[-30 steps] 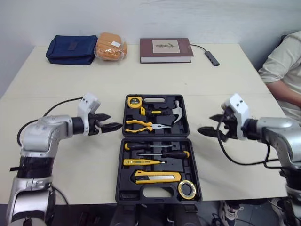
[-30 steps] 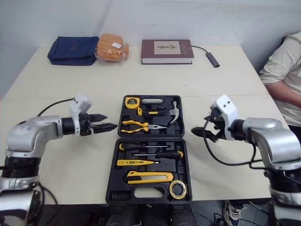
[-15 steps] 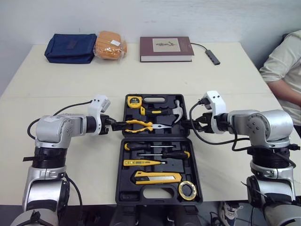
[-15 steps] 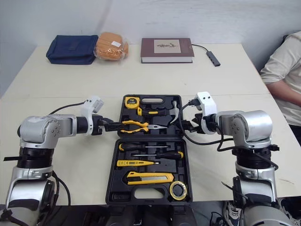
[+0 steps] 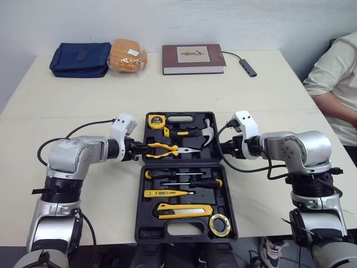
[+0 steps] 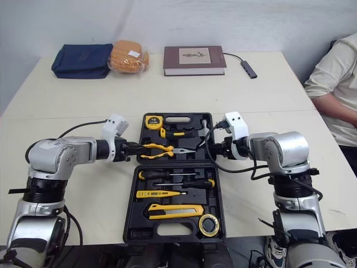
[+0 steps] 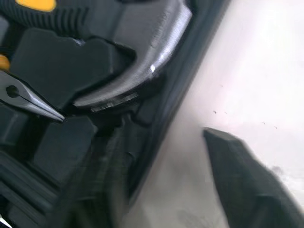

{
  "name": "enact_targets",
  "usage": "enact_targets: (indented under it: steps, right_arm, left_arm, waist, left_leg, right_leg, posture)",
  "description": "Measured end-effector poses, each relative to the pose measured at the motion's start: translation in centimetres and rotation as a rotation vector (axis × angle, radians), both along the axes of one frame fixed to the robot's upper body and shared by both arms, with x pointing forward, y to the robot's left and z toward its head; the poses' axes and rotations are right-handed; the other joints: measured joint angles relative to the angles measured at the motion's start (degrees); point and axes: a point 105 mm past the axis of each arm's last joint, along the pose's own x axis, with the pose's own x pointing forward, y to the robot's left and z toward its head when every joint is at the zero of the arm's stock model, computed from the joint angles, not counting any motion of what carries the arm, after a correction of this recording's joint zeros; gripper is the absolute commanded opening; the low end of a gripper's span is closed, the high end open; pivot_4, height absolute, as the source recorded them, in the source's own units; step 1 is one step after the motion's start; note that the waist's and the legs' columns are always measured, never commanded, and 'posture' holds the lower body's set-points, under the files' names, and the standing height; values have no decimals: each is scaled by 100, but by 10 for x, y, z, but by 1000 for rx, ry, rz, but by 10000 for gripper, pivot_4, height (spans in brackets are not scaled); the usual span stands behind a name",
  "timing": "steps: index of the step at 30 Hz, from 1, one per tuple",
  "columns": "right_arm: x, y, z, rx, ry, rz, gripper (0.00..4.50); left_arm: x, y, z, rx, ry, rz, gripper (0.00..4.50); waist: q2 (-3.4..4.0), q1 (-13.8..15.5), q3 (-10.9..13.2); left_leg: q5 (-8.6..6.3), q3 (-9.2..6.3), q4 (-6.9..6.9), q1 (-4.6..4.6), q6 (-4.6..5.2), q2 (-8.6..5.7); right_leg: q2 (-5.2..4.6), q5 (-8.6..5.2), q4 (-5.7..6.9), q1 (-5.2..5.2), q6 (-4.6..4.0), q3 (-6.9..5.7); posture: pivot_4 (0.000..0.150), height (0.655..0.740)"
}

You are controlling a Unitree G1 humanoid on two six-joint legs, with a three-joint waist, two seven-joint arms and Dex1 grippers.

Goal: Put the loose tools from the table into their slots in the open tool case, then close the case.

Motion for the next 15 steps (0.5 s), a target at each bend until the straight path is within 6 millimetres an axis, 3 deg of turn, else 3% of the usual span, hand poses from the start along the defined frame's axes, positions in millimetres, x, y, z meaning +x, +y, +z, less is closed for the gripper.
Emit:
enact_targets:
  steps: [2, 15]
  right_arm:
    - [1, 1, 0, -3, -2, -9, 388]
    - [3, -1, 0, 7, -15, -68, 0]
  left_arm:
    - [0, 0, -2, 7, 0, 9, 3903]
    - [5, -8, 2, -82, -34, 30, 3083]
  waist:
    - [3, -1, -22]
    - [9, 26, -86]
  left_leg:
    - [1, 0, 0, 7, -2, 0]
    - [-2, -2, -1, -7, 0, -5]
  right_leg:
    - [-1, 0, 1, 4, 0, 5]
    - [-16, 1, 0, -8, -1, 7]
  posture:
    - [1500, 7400]
    - [1500, 7400]
